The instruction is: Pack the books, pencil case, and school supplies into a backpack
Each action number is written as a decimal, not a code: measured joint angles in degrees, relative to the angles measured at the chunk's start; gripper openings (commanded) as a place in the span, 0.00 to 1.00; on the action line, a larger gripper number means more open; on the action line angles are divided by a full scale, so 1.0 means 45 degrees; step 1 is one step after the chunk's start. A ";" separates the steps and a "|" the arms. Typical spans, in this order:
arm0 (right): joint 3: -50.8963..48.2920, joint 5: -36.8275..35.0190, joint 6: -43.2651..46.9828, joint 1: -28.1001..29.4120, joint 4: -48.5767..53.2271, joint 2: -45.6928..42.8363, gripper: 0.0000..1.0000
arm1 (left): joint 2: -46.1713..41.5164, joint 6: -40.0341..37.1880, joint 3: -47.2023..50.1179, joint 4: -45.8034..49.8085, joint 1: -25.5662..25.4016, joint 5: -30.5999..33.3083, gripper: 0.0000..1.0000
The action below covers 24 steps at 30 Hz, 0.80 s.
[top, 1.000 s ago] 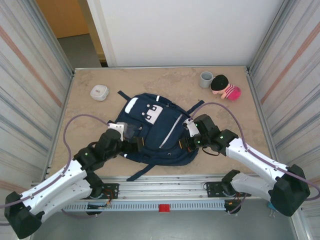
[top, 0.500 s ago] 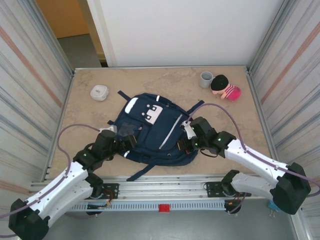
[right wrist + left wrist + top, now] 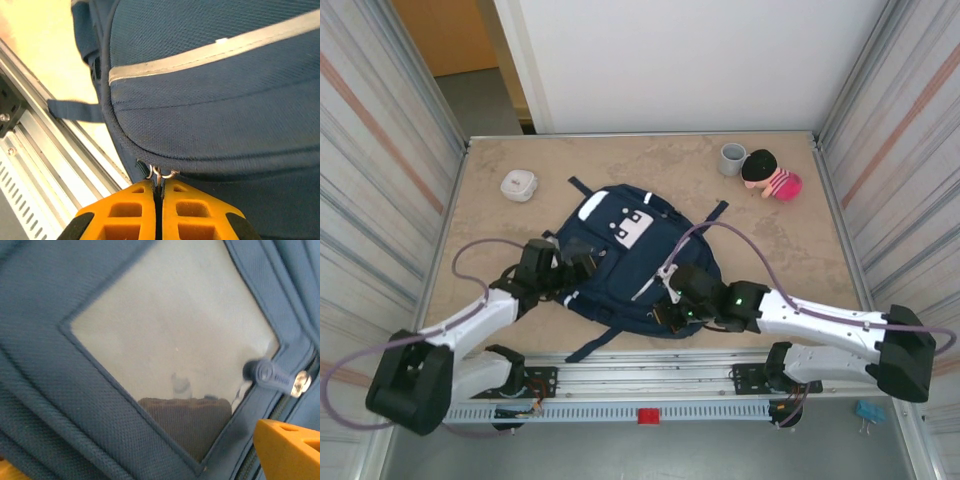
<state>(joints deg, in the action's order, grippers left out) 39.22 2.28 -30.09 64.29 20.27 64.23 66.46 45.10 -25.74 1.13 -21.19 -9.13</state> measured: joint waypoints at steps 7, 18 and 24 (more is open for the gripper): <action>0.0359 -0.0311 -0.0316 0.0374 -0.0641 0.0826 0.00 | 0.1088 -0.1821 -0.1851 -0.0146 0.0646 -0.0510 0.88; 0.0355 0.0559 -0.0296 -0.0636 -0.0806 0.0019 0.00 | -0.3458 -1.0326 -0.1685 0.0690 -0.2880 -0.0573 0.71; 0.0291 0.0816 -0.0267 -0.0797 -0.0806 -0.0121 0.00 | -0.2540 -1.5261 -0.1583 0.0952 -0.5867 -0.1035 0.72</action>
<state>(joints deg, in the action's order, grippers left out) 40.53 5.96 -31.29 60.71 16.64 63.68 55.02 -23.57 -32.86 5.41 -47.59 -13.78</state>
